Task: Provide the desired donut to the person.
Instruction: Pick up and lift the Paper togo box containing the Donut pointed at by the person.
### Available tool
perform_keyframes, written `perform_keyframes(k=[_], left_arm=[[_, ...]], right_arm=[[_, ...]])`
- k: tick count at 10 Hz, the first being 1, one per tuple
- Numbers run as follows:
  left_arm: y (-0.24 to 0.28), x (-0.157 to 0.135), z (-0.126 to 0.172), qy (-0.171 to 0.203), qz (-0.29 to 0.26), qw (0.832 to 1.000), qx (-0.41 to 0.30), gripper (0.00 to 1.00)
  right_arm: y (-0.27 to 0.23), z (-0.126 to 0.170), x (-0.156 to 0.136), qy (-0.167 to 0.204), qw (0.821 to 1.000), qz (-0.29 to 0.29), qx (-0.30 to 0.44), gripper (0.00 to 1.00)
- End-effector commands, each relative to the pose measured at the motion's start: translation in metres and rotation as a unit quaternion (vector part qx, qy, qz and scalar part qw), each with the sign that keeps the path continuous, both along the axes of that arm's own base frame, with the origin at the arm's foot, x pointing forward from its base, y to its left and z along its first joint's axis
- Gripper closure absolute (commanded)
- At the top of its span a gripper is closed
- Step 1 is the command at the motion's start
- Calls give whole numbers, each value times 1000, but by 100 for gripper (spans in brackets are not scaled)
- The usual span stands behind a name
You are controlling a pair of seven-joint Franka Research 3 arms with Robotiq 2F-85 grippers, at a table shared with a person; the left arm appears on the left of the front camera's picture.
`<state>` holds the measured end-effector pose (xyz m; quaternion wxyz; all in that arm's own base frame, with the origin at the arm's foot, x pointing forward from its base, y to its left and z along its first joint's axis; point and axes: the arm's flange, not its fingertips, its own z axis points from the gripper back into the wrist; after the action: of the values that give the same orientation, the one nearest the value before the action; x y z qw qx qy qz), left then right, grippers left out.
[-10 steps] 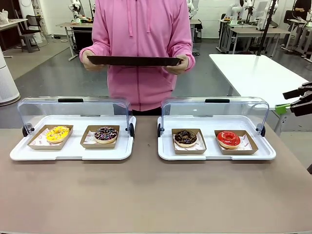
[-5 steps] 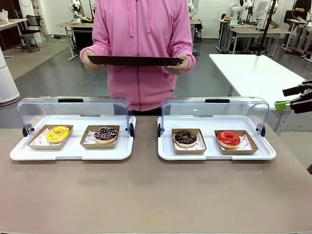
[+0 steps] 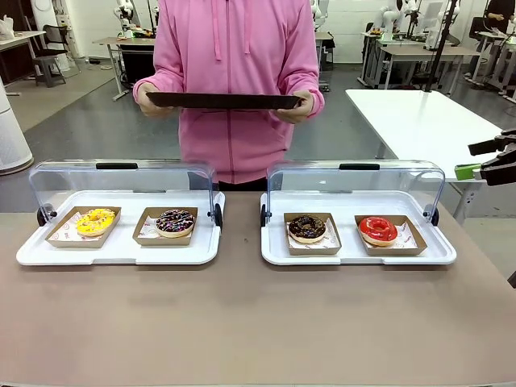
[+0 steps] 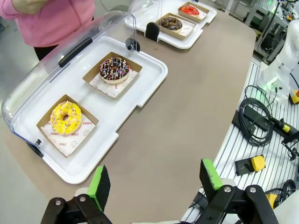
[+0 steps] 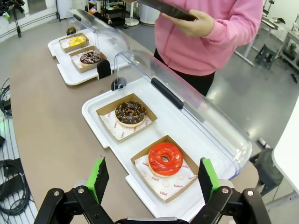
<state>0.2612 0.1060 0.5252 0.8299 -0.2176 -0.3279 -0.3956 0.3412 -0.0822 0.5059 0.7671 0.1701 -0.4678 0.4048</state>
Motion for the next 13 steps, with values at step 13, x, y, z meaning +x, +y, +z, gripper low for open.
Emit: perform_keyframes(k=[13], left_arm=[[4, -2, 0, -3, 0, 1000, -3, 0]], right_arm=[[0, -2, 1, 5, 1000, 2, 1, 0]])
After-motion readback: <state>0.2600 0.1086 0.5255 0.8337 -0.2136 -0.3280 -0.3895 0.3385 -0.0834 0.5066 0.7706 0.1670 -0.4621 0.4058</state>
